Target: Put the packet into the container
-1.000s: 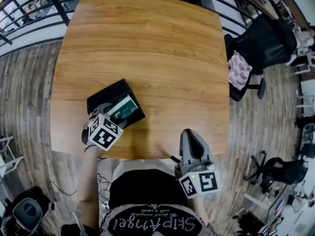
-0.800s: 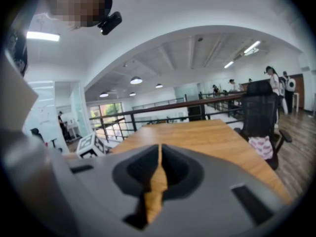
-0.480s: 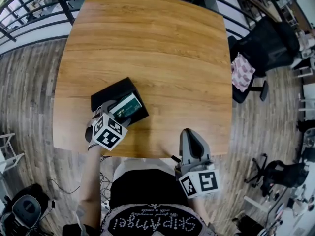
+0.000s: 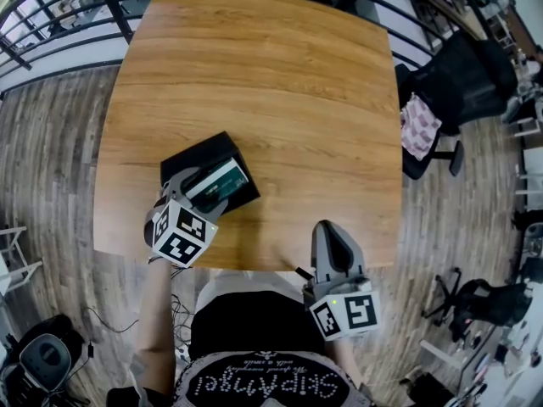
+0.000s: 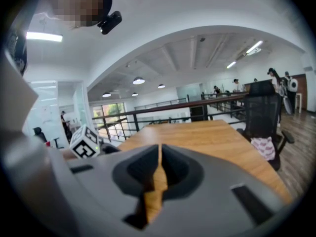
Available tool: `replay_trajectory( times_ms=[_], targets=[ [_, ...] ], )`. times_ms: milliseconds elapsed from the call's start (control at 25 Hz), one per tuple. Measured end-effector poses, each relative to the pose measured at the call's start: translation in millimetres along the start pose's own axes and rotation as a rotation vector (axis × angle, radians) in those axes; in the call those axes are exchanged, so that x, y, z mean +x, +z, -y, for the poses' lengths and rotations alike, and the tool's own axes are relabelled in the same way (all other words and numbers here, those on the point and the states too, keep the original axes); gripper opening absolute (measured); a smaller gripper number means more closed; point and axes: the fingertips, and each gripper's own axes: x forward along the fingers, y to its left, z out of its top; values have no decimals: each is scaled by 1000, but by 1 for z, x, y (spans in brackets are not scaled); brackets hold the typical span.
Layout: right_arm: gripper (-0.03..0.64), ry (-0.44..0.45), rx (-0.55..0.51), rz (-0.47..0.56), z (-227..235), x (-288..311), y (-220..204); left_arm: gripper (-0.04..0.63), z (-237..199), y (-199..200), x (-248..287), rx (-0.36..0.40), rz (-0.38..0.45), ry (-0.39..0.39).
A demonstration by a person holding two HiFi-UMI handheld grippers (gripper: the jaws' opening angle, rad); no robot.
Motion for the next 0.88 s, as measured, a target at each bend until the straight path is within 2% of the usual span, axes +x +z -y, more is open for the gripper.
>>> replay_trajectory(
  times_ms=[200,280,400,640,760,880],
  targets=[
    [40,5,-7,7,-4,-2,0,335,-4,14,-16,-74,112,8],
    [40,6,-9,11,-6,-4,0,254,-9,22,-25,-104,160,35],
    [40,8,-10,15,-10,-6,2,210,-18,27,-36,-136,207,80],
    [40,13,-16,27,-20,-7,2,67,-37,31,-58,-166,288,184],
    [40,13,-24,38,-24,-8,5,38,-43,36,-72,-155,327,231],
    [40,10,-35,52,-26,-11,9,29,-47,44,-87,-180,382,254]
  ],
)
